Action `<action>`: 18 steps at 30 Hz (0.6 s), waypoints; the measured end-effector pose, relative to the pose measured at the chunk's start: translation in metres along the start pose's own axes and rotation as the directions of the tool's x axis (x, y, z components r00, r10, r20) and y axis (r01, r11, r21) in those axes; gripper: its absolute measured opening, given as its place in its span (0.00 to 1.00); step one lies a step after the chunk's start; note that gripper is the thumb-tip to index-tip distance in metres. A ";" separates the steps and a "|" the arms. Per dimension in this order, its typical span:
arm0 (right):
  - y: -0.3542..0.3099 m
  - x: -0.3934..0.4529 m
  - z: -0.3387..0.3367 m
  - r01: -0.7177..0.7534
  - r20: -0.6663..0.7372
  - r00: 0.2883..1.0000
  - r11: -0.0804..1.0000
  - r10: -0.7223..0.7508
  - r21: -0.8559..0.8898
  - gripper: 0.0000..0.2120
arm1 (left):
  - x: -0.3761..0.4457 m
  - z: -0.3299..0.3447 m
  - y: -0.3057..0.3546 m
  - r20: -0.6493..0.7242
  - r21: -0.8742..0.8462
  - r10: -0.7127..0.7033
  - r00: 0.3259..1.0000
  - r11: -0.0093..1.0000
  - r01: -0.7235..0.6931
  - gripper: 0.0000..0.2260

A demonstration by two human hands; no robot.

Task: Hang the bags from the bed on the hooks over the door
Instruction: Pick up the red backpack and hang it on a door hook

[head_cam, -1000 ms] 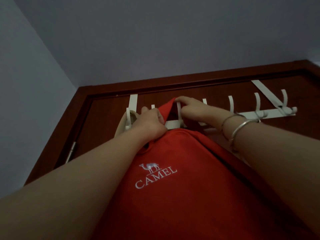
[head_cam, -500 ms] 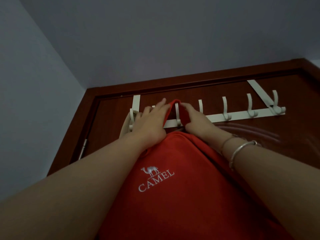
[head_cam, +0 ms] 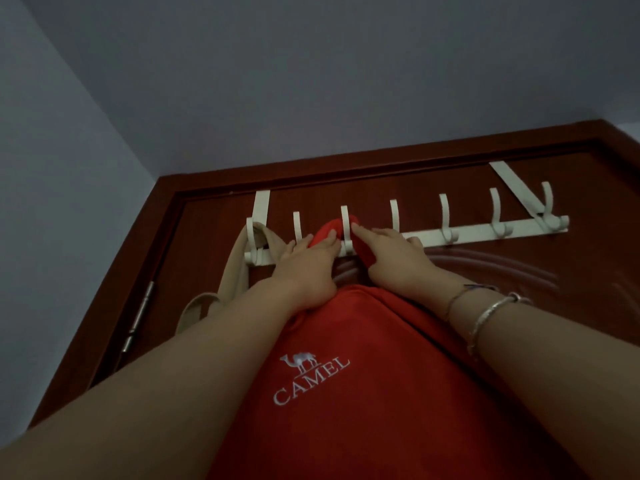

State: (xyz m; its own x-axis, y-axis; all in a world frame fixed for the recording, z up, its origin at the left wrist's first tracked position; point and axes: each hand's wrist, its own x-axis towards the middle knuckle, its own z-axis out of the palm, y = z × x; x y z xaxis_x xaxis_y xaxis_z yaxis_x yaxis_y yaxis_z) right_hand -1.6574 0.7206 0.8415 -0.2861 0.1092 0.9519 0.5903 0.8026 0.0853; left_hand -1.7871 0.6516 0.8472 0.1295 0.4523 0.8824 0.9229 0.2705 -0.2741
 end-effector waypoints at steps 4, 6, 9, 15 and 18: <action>0.003 -0.033 0.003 0.002 0.037 0.999 0.983 -0.009 0.183 0.35 | -0.030 0.009 -0.005 -0.018 -0.119 0.012 1.000 0.993 -0.014 0.31; 0.006 -0.045 -0.001 -0.029 -0.008 0.999 0.952 0.033 0.306 0.34 | -0.043 0.003 0.000 -0.049 -0.133 -0.011 0.999 0.991 0.004 0.26; 0.009 -0.065 -0.010 -0.026 -0.071 0.996 0.912 0.060 0.410 0.29 | -0.065 -0.012 0.016 -0.116 -0.195 -0.060 0.991 0.980 0.037 0.23; 0.016 -0.128 -0.050 -0.007 -0.053 0.998 0.912 0.031 0.411 0.22 | -0.126 -0.041 0.063 -0.101 -0.266 -0.156 0.983 0.956 0.124 0.22; 0.021 -0.167 -0.074 -0.032 0.006 0.999 0.908 0.033 0.417 0.21 | -0.161 -0.055 0.095 -0.026 -0.260 -0.170 0.985 0.953 0.158 0.22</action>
State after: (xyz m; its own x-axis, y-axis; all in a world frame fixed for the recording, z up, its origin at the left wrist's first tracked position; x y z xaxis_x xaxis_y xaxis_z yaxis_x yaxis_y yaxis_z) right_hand -1.5419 0.6761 0.7062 -0.2709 0.1389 0.9525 0.2306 0.9701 -0.0758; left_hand -1.7006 0.5578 0.6998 -0.0201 0.3779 0.9256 0.9939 0.1083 -0.0226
